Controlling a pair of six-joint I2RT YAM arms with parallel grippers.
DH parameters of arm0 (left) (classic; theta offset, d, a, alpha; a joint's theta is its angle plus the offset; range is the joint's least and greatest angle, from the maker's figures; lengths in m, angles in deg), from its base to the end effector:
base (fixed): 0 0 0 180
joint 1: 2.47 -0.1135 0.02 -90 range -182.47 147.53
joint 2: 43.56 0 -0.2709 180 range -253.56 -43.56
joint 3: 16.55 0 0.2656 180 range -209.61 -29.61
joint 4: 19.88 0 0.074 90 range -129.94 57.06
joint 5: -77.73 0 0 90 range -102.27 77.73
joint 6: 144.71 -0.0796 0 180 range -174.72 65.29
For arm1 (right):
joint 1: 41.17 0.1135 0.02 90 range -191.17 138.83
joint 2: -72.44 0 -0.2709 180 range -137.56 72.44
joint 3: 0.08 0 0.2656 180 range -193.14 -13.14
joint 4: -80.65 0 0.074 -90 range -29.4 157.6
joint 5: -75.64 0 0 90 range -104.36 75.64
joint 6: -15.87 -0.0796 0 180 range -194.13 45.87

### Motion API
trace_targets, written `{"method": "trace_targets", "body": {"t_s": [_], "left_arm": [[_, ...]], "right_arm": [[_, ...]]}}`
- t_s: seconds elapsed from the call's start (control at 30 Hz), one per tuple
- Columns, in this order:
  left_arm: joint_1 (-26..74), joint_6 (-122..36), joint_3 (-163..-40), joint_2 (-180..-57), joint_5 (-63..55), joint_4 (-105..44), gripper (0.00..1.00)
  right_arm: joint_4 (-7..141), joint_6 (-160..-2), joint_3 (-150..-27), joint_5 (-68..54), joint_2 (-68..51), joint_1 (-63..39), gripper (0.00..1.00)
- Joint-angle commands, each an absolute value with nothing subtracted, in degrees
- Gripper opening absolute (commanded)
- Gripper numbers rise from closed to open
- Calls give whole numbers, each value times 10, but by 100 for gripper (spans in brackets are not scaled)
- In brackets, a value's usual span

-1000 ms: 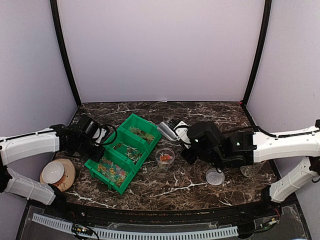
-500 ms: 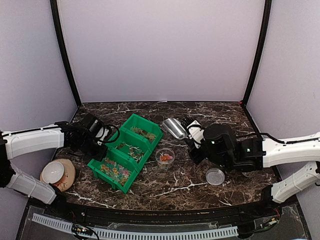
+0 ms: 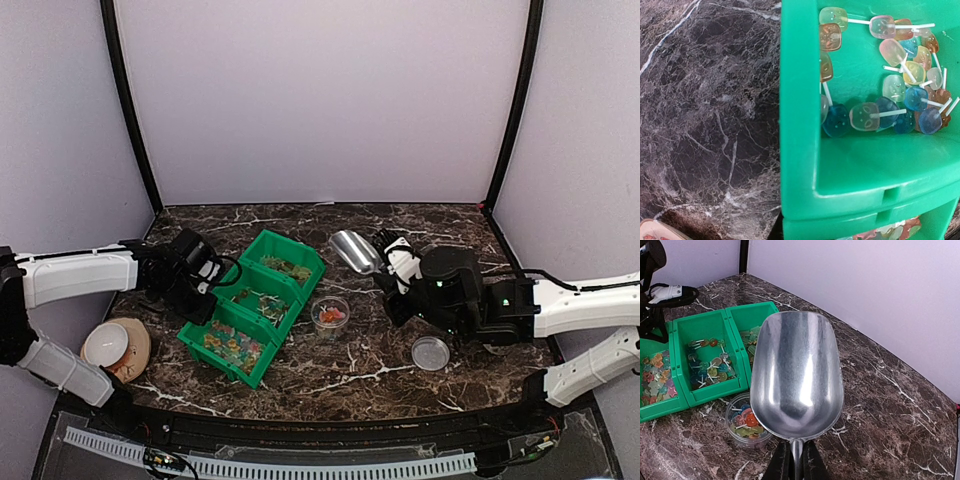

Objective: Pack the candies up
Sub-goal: Place the plate at the center of the board, then pick up the plate from the center of the board.

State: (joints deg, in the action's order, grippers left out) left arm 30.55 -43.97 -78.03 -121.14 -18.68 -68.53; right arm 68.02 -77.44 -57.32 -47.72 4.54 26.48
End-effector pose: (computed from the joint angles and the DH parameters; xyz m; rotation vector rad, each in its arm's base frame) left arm 0.2415 -0.1463 0.1659 0.4867 2.6464 -0.0848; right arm 0.1577 0.2683 0.2598 -0.6870 1.7884 0.2595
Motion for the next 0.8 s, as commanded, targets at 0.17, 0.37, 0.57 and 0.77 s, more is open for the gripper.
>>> {"method": "trace_targets", "body": {"t_s": [0.17, 0.37, 0.57, 0.77], "left_arm": [[308, -427, -800, -1206, -208, -693, 18], [308, -431, -803, -1192, -226, -694, 24], [307, -442, -831, -1167, -251, -707, 29], [307, -454, -882, -1168, -235, -706, 35]], "right_arm": [[702, -781, -585, -471, 32, 260, 0], [695, -777, -603, -467, 18, 260, 0], [679, -773, -624, -463, 3, 259, 0], [672, -774, -640, -457, -13, 259, 0]]}}
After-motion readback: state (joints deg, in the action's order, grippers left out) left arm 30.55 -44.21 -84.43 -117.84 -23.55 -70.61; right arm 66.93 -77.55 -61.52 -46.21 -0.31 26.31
